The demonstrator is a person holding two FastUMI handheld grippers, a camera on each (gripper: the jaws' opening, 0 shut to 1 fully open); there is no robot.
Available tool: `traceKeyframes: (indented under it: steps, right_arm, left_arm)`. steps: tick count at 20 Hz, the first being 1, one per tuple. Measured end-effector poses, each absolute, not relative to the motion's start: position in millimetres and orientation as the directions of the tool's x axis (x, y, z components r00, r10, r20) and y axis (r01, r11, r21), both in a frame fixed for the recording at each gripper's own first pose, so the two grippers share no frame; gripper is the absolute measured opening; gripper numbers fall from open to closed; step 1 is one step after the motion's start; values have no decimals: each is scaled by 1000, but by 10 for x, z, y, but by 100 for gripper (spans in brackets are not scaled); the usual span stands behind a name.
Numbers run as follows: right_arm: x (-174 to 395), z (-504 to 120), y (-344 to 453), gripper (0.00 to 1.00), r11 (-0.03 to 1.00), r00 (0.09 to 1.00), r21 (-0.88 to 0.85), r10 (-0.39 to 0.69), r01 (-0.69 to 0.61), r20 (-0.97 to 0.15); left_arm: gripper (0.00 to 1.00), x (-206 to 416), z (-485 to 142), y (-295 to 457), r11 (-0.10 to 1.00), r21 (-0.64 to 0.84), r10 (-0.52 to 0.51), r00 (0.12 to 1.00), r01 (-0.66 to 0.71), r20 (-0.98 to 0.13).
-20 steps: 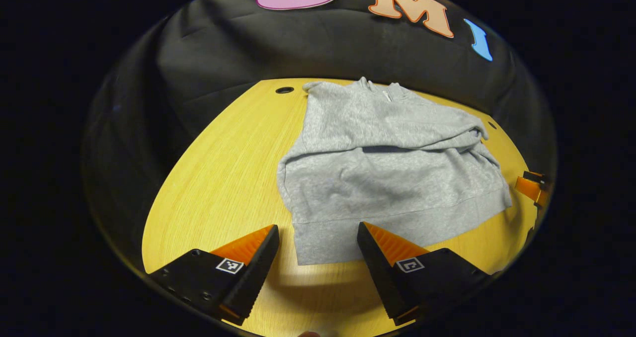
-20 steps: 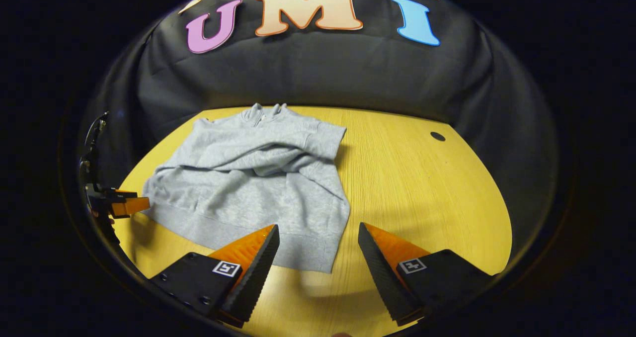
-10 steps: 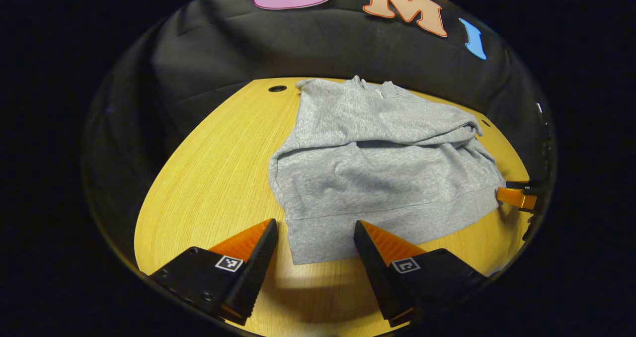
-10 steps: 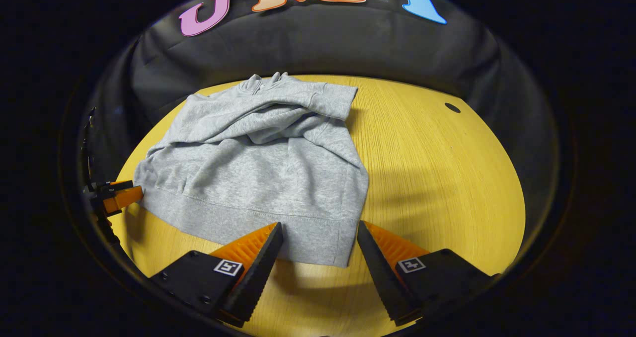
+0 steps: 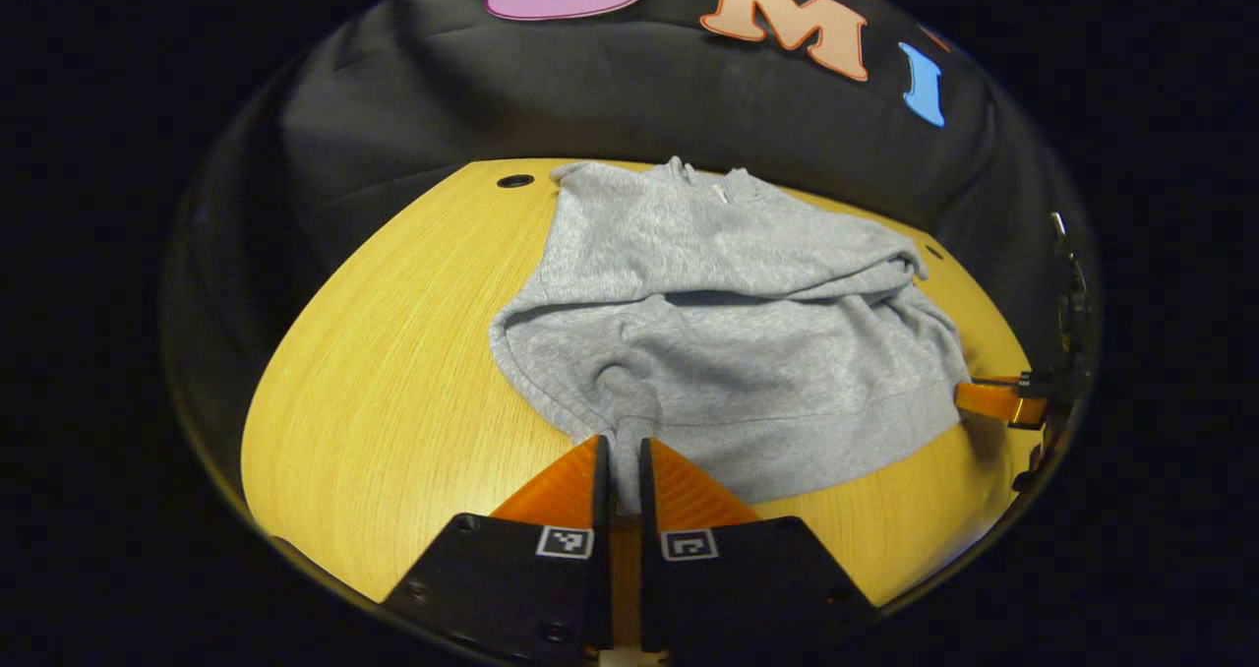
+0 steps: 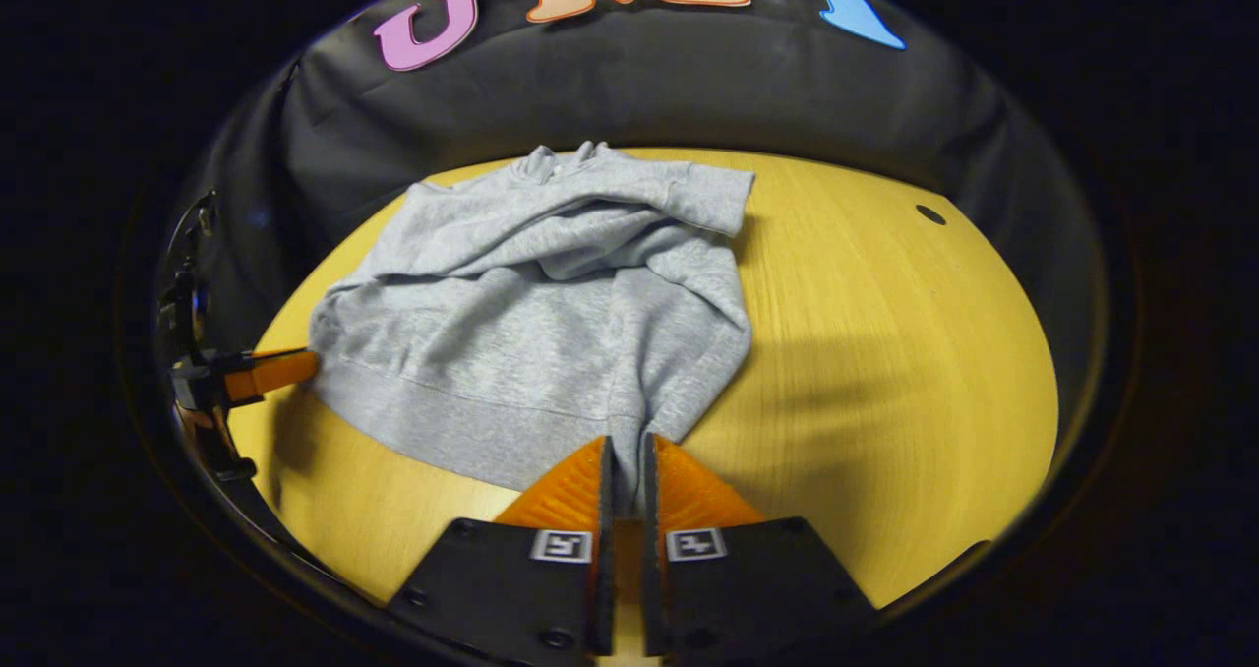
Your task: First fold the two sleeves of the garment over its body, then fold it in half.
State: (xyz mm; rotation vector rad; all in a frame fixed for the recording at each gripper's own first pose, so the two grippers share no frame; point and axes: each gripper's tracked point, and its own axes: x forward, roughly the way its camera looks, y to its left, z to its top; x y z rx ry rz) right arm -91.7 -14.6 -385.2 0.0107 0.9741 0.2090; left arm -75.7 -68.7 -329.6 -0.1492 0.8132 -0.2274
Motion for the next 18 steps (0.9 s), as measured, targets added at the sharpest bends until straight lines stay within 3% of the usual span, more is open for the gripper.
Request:
traceKeyframes:
  steps: [3,10,18]
  right_arm:
    - [-906,-3855,-118,5,980,554,94,177,-174,-814]
    - [-745,-3471,-87,5,969,595,232,238,-89,-768]
    - [-322,-2976,102,5,924,644,381,310,-31,-699]
  left_arm:
    - [1,-756,-3309,-671,962,-246,-261,656,118,-708]
    - [0,-758,-3237,-643,949,-311,-275,595,44,-755]
    - [0,-348,-2685,-701,926,-374,-313,649,46,-694]
